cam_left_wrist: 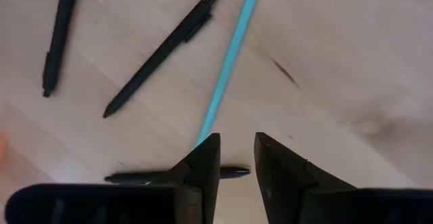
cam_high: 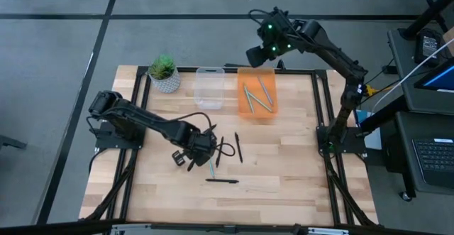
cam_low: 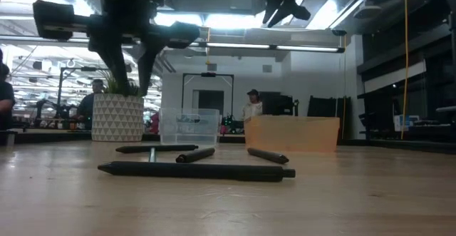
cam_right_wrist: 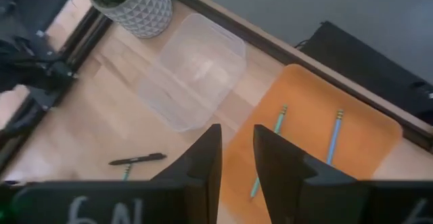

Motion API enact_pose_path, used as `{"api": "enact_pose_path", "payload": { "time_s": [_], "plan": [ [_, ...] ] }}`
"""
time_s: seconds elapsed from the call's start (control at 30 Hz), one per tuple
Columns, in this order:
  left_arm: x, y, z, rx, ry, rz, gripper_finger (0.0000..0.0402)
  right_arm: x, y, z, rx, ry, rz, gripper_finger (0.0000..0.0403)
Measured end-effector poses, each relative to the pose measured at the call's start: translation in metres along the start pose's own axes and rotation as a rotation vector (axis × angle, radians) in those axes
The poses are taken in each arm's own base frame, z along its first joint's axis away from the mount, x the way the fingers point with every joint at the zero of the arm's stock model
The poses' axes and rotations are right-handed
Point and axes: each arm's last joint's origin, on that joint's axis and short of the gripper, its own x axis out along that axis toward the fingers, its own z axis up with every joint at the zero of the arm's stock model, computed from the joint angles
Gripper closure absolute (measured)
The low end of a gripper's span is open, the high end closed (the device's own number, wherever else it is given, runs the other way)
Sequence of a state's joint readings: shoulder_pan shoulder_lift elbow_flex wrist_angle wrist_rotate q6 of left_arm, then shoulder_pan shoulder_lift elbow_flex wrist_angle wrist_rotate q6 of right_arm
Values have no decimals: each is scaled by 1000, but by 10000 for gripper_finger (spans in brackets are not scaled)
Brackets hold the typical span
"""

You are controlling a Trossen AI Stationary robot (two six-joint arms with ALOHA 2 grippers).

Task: Sort pens & pencils
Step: Put the light green pencil into the orange bin

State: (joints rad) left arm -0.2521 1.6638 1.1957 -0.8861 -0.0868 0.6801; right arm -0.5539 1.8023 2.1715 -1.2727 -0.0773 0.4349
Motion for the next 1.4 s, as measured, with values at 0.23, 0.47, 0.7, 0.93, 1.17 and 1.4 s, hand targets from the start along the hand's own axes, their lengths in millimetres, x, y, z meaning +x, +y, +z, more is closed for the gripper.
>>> {"api": "enact_pose_path", "payload": {
  "time_s": [0.23,0.47,0.7,0.93,1.17,1.4],
  "plan": [
    [12,5,0,86,-49,5,315,-2,-11,15,34,-62,113,315],
    [32,9,1,138,-58,-59,315,-5,-11,28,24,-147,222,315],
    [50,12,0,173,-24,-90,315,-6,-15,32,27,-170,235,315],
    [50,25,0,145,-81,-18,315,-7,-15,33,23,-177,238,315],
    [53,23,1,148,-90,-39,315,-7,-15,33,19,-175,243,315],
    [53,22,2,144,-112,-60,315,-7,-14,33,17,-179,249,315]
  ]
}}
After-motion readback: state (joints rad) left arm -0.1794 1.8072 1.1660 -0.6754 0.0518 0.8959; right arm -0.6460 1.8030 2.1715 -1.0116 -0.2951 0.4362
